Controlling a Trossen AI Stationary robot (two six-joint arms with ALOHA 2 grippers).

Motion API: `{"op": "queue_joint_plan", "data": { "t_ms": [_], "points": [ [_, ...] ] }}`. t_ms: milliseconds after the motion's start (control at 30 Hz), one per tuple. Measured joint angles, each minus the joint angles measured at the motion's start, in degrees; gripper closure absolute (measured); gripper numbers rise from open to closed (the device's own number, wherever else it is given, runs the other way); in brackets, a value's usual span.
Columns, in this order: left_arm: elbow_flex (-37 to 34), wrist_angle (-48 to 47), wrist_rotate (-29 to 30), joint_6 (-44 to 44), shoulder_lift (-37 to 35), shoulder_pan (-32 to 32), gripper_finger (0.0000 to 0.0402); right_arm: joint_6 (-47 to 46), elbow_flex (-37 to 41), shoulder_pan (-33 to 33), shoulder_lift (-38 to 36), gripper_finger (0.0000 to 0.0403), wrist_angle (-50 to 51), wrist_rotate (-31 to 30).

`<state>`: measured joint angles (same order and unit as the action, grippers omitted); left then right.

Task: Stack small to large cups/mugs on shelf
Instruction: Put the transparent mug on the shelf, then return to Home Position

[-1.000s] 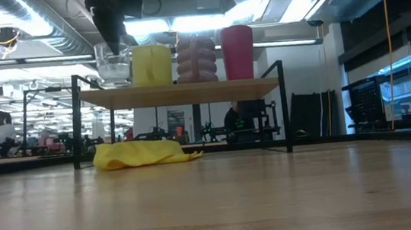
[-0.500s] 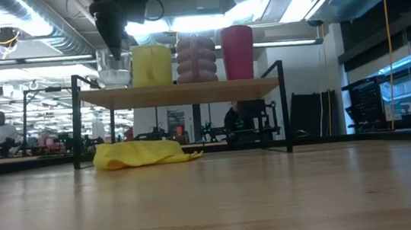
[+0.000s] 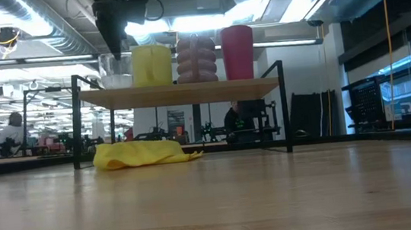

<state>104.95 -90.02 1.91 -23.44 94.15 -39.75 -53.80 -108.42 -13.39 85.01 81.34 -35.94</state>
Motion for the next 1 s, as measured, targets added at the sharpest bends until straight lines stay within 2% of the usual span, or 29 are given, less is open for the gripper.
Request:
{"op": "queue_joint_plan", "data": {
  "t_ms": [167, 567, 733, 867, 933, 1000],
  "points": [
    [0.0, 0.0, -1.1, 0.1, 0.0, 0.0, 0.0376, 0.1, 0.0, 0.0, 0.0, 0.0281, 0.0, 0.0],
    [0.0, 0.0, 2.1, 0.5, -0.1, 0.0, 0.0375, 0.1, 0.0, 0.0, 0.0, 0.0281, 0.4, 0.2],
    [1.4, 0.0, 1.9, 2.4, -2.2, 0.9, 0.0375, 0.4, 0.0, 0.0, 0.0, 0.0281, 0.3, 0.0],
    [10.1, 2.0, -5.7, 7.0, -4.3, 3.2, 0.0378, 8.0, -3.2, 2.9, -0.2, 0.0281, -2.6, -3.8],
    [17.9, 6.3, -9.2, 9.9, -5.3, 6.1, 0.0383, 12.9, -9.3, 6.7, -0.3, 0.0281, -6.5, -4.3],
    [25.7, 11.7, -10.2, 13.7, -6.3, 9.8, 0.0388, 17.6, -16.3, 9.1, -0.6, 0.0281, -10.7, -2.6]
  ]
}}
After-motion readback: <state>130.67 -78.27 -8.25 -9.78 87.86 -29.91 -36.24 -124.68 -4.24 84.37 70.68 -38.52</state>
